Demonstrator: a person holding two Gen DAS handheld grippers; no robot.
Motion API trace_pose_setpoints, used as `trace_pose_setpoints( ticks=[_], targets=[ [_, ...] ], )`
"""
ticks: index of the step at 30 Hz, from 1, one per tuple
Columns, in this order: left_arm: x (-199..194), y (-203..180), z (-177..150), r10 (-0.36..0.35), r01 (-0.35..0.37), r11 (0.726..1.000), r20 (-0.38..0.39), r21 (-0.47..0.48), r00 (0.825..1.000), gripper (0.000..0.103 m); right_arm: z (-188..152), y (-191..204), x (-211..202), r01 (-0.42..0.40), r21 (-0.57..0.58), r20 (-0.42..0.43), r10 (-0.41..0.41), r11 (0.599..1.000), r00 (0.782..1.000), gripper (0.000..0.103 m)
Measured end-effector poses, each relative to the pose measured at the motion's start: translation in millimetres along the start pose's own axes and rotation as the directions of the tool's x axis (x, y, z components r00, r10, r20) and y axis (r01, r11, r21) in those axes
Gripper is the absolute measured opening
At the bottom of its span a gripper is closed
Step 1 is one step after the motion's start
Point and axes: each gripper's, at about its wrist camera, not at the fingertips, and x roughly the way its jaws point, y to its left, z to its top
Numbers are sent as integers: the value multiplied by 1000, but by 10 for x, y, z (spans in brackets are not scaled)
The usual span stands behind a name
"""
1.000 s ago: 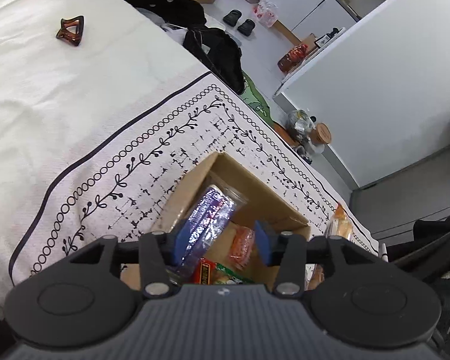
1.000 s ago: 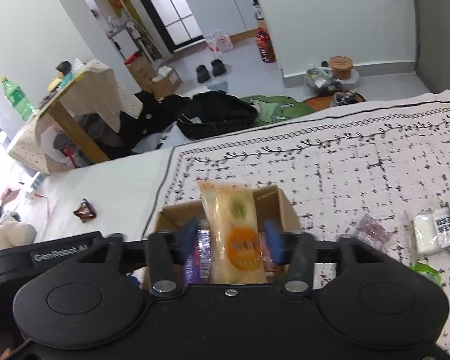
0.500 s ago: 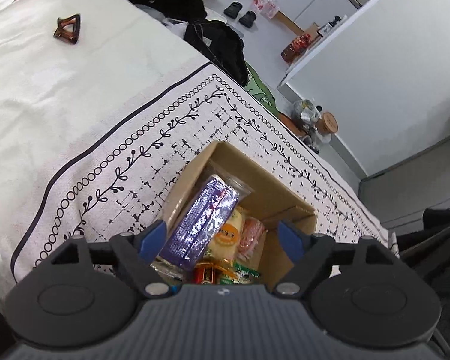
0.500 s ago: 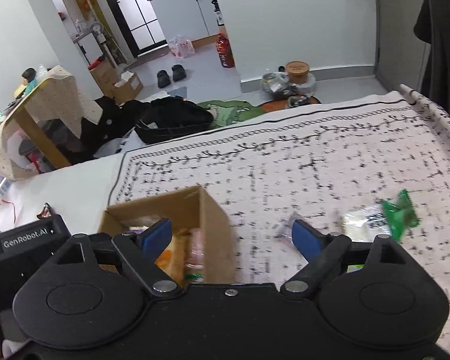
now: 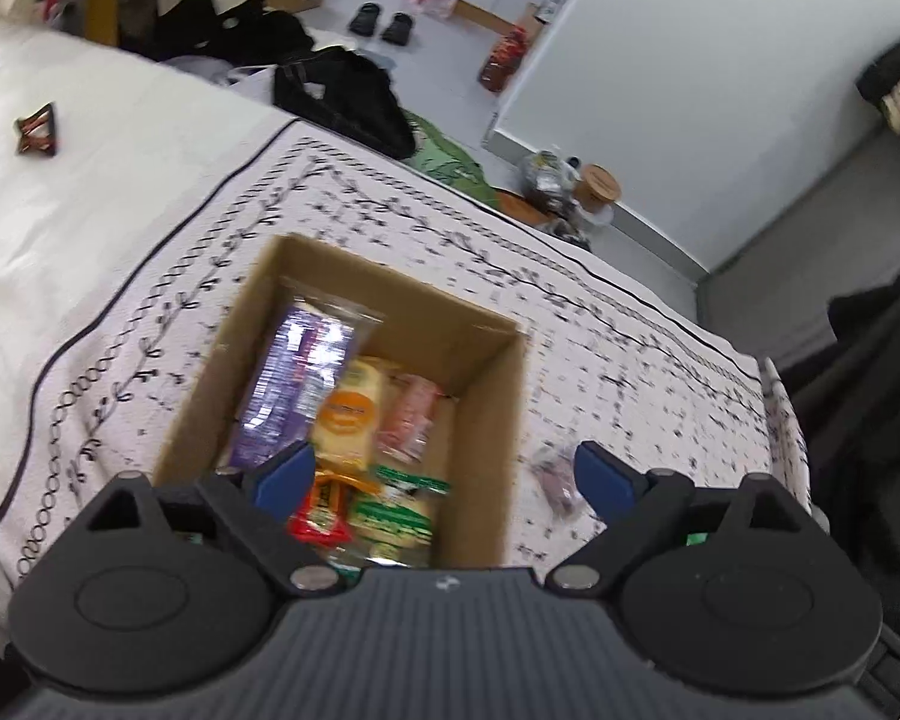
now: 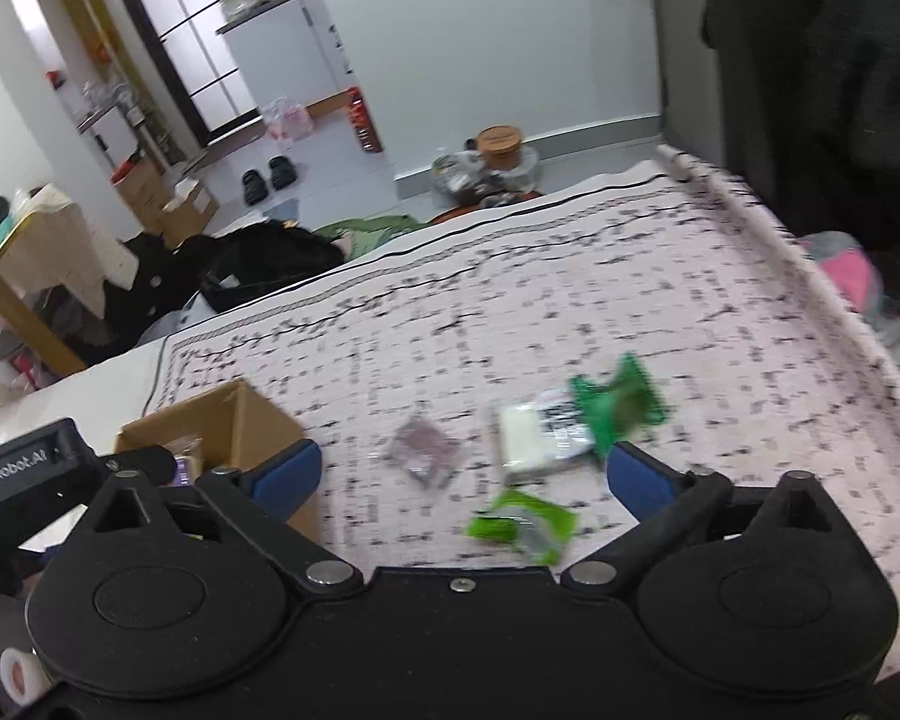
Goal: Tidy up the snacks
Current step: 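Move both open grippers back over the remaining snacks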
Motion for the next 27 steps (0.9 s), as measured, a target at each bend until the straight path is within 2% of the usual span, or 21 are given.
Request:
trace_pose_setpoints(
  ticks=[3,13,22,27],
  targets=[
    [-3,-158,-75,-16,16,999,10,40,1000,103,5,-195,-45,10,31,8,-11,999,1000,103],
    [23,-607,-311,-48,42,987,33,157,998,103,-18,-742,-91,28,108,52,-34,994,998,103],
    [225,-913,-568,-48,42,975,21,218,999,103,-46,-1111,79,-87,222,51,78,971,996,103],
    [367,-1043,-703,-22,19,968,6,252,1000,103,-57,-1190,220,-93,267,28,88,959,996,103]
  ],
)
